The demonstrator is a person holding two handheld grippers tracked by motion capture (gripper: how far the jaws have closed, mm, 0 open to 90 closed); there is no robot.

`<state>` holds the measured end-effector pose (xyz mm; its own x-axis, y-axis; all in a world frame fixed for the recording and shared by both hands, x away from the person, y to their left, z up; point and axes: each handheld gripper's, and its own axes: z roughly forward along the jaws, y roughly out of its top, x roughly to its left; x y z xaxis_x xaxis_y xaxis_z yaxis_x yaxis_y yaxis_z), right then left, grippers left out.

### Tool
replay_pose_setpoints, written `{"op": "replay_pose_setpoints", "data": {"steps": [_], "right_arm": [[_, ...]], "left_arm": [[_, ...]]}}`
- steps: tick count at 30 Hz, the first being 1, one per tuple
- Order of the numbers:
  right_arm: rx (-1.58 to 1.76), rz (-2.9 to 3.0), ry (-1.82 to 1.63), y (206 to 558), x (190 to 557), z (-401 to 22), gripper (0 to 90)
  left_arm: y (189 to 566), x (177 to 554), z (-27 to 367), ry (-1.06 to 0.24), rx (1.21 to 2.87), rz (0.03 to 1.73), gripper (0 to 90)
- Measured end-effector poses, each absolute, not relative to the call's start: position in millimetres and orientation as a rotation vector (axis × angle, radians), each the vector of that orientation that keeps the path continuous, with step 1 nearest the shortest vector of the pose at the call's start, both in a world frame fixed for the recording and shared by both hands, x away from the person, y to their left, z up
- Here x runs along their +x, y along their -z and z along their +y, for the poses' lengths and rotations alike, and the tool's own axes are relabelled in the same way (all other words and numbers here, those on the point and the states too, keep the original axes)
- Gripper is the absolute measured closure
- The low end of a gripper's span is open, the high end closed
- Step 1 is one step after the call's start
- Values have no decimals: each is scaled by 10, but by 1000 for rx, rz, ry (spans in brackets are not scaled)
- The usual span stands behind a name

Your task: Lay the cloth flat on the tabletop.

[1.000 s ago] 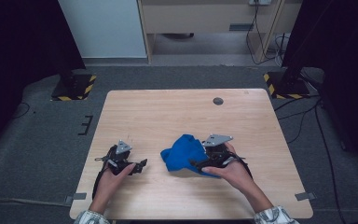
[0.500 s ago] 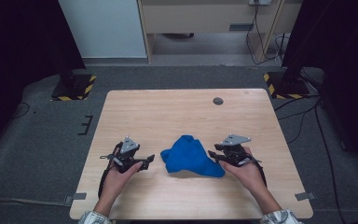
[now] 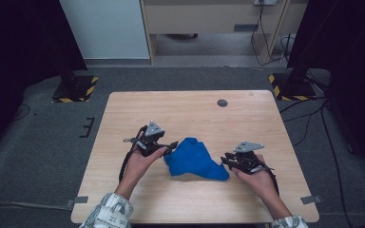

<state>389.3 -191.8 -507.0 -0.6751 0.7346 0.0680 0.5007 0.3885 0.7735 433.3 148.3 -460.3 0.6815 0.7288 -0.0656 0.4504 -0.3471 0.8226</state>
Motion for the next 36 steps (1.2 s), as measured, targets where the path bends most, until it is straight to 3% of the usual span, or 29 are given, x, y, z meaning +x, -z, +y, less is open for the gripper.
{"op": "replay_pose_setpoints", "data": {"steps": [8, 14, 19, 25, 28, 31, 36], "right_arm": [[1127, 2393, -1157, 5176, 3911, -1911, 716], [1133, 2425, -1157, 5224, 3883, -1838, 574], [1129, 2448, -1155, 5253, 3872, -1780, 519], [1093, 2485, -1115, 5286, 3847, -1715, 551], [1079, 2501, -1112, 5281, 3834, -1715, 633], [1067, 2512, -1118, 5280, 3830, -1725, 727], [1049, 2525, -1122, 5269, 3826, -1732, 866]], "left_arm": [[4664, 4582, 1120, -347, 2059, 876, 307], [4767, 4641, 948, -331, 2104, 869, 305], [4851, 4687, 921, -333, 2130, 892, 302], [4897, 4716, 860, -341, 2137, 911, 301], [4912, 4708, 806, -337, 2150, 899, 305], [4924, 4704, 786, -328, 2182, 891, 391], [4912, 4685, 783, -325, 2210, 889, 689]]}}
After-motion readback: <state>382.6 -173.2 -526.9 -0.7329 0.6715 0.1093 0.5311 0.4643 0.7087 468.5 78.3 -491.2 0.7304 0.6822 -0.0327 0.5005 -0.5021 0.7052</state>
